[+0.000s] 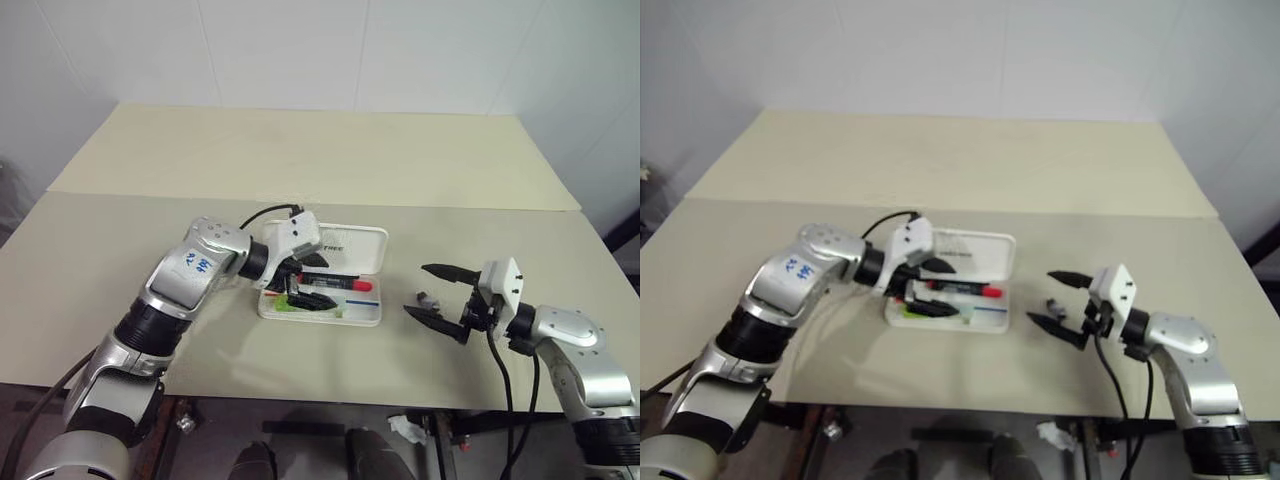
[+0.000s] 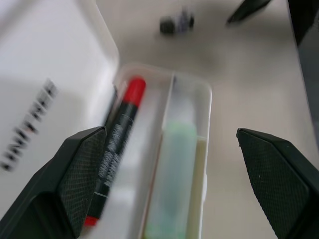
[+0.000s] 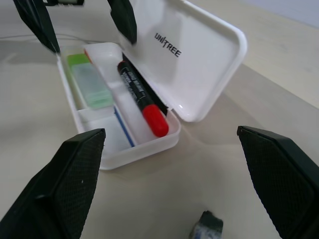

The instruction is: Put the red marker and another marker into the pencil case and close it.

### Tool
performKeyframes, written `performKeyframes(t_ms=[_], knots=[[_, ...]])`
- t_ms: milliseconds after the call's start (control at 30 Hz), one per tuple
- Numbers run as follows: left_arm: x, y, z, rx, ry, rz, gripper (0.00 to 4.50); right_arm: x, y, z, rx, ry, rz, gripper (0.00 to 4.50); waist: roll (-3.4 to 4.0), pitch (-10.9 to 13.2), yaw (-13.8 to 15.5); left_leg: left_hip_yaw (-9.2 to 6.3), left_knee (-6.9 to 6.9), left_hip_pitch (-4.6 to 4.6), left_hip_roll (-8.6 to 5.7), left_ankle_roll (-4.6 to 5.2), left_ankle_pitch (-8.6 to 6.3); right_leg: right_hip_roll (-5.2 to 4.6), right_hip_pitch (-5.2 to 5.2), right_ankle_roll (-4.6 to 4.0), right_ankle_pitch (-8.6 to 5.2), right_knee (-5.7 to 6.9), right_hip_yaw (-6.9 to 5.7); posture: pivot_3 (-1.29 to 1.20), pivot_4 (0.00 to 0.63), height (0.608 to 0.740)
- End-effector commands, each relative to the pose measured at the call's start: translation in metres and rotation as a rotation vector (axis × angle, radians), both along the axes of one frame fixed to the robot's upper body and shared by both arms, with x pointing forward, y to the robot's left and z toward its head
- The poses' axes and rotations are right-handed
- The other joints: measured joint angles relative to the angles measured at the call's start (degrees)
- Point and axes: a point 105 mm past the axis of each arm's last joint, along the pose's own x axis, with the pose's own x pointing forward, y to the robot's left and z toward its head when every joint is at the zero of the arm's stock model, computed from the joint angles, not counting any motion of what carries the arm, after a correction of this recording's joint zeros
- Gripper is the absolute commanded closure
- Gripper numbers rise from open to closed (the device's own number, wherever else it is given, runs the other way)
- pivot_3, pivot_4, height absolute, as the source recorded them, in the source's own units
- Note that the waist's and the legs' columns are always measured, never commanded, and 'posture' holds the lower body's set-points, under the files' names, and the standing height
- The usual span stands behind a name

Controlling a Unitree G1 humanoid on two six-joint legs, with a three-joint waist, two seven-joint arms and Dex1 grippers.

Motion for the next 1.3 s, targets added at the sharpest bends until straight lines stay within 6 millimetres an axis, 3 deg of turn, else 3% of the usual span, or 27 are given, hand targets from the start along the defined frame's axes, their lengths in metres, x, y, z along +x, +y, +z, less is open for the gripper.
performKeyframes(t_ms=[33, 233, 467, 700, 900, 1100, 1133, 1300], knots=[[-0.018, 0.008, 0.036, -0.165, -0.149, -0.101, 0.02, 0.003, -0.016, 0.003, -0.039, -0.016, -0.064, 0.00, 0.00, 0.0, 0.0, 0.00, -0.01, 0.00, 0.00, 0.00, 0.00, 0.00, 0.00, 0.00, 0.00, 0.00, 0.00, 0.00, 0.150, 0.740], [-0.023, 0.047, 0.042, -0.201, -0.228, -0.094, 0.02, 0.001, -0.032, -0.020, -0.129, 0.076, -0.114, 0.00, 0.00, 0.0, -0.1, 0.01, -0.12, 0.05, 0.00, 0.00, 0.00, -0.01, -0.03, -0.05, -0.03, 0.03, -0.02, 0.00, 0.150, 0.740], [-0.024, 0.079, 0.048, -0.269, -0.194, -0.063, 0.02, 0.008, -0.024, -0.033, -0.109, 0.110, -0.154, 0.00, 0.00, 0.0, -0.2, 0.03, 0.02, 0.04, 0.01, 0.03, 0.03, 0.00, -0.01, -0.05, -0.03, 0.01, 0.00, 0.00, 0.150, 0.740], [-0.021, 0.122, 0.022, -0.119, -0.223, -0.019, 0.02, 0.013, -0.020, -0.054, -0.124, 0.189, -0.214, 0.00, -0.02, 0.0, -0.3, 0.07, -0.06, 0.08, 0.02, 0.05, 0.04, 0.00, -0.05, -0.14, -0.07, 0.02, 0.00, 0.00, 0.150, 0.740], [-0.024, 0.131, 0.032, -0.187, -0.273, -0.018, 0.00, 0.014, -0.025, -0.055, -0.129, 0.188, -0.255, 1.93, -0.19, -0.1, -0.3, 0.12, 0.02, 0.08, 0.02, 0.10, 0.09, -0.01, 0.02, -0.44, -0.13, -0.09, 0.05, 0.00, 0.150, 0.740], [-0.030, 0.140, 0.031, -0.211, -0.263, -0.018, 0.00, 0.018, -0.030, -0.049, -0.124, 0.169, -0.271, 3.90, -0.20, -0.1, -0.3, 0.32, 0.03, 0.13, 0.03, 0.28, 0.25, -0.03, 0.01, -0.95, -0.17, -0.15, 0.20, 0.00, 0.150, 0.740], [-0.031, 0.141, 0.031, -0.213, -0.265, -0.014, 0.00, 0.018, -0.031, -0.047, -0.121, 0.160, -0.271, 4.11, -0.20, -0.1, -0.3, 0.32, 0.04, 0.13, 0.03, 0.29, 0.27, -0.03, 0.01, -0.95, -0.16, -0.15, 0.20, 0.00, 0.150, 0.740], [-0.032, 0.148, 0.032, -0.230, -0.276, 0.010, 0.00, 0.020, -0.026, -0.022, -0.090, 0.082, -0.228, 4.11, -0.19, -0.1, -0.3, 0.35, 0.01, 0.12, 0.03, 0.31, 0.28, -0.03, -0.03, -0.96, -0.15, -0.15, 0.22, 0.00, 0.150, 0.740]])
